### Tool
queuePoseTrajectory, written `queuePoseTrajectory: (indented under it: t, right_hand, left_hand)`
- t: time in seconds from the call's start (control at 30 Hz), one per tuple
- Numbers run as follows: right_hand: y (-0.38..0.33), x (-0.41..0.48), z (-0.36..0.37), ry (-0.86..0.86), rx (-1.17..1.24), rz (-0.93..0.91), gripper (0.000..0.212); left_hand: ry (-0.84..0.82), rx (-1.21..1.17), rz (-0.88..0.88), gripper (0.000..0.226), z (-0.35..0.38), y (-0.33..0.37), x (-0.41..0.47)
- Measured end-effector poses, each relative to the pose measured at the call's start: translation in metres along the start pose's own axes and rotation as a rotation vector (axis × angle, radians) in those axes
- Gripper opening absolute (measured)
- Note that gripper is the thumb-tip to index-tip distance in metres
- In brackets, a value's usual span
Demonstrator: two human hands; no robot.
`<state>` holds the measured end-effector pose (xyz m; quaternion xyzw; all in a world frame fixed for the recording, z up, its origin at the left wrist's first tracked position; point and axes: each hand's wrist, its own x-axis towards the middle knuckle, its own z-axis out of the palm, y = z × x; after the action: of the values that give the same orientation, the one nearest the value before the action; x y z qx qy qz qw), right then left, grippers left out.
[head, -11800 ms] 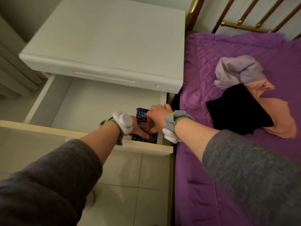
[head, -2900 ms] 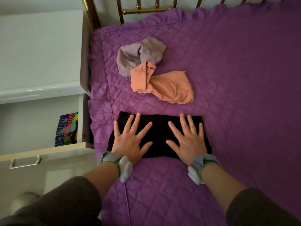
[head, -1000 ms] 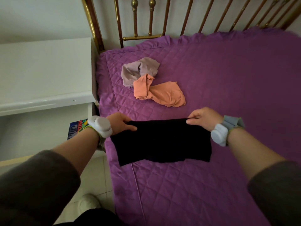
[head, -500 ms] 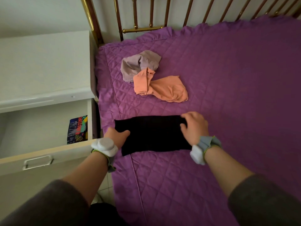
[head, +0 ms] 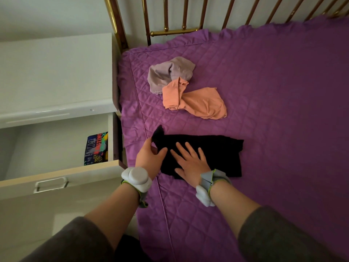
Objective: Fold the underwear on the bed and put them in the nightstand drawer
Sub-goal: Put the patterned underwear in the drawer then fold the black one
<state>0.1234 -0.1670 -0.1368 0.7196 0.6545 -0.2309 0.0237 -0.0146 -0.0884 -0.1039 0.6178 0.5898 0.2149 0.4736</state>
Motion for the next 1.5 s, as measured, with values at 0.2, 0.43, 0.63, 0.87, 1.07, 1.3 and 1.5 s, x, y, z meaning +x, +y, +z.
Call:
queuePoseTrajectory:
  t: [0.2,0.43,0.63,0.87,1.07,1.3,1.5]
  right_hand:
    - [-0.001,-0.001,-0.003,0.01,0.029,0.011,0.068]
    - [-0.014,-0.011,0.003,0.022,-0.028,-0.104,0.065]
    - [-0.008,-0.022,-0.002,0.049,-0.018,-0.171,0.069]
    - [0.02,-0.044,-0.016,0.515,0.305,0.029,0.038]
    - [0.064,-0.047,-0.024,0.622,0.457,0.764,0.051]
    - [0.088,-0.041,-0.022,0.55,0.819,0.888,0.072]
    - [0.075,-0.035,-0.035,0.693,0.743,0.761,0.032]
  left_hand:
    - [-0.069,0.085,0.074,0.075,0.007,0.011,-0.004]
    - [0.066,0.071,-0.005,0.056,0.001,0.009,-0.009]
    - [0.054,0.142,0.058,0.041,0.007,0.005,-0.011]
    - [-0.076,0.253,0.087,0.051,0.023,0.007,-0.008]
    - [-0.199,0.369,0.087,0.059,0.028,0.003,-0.006]
    - [-0.252,0.419,0.14,0.062,0.033,0.002,-0.009]
    - [-0.299,0.516,0.124,0.048,0.034,0.002,-0.001]
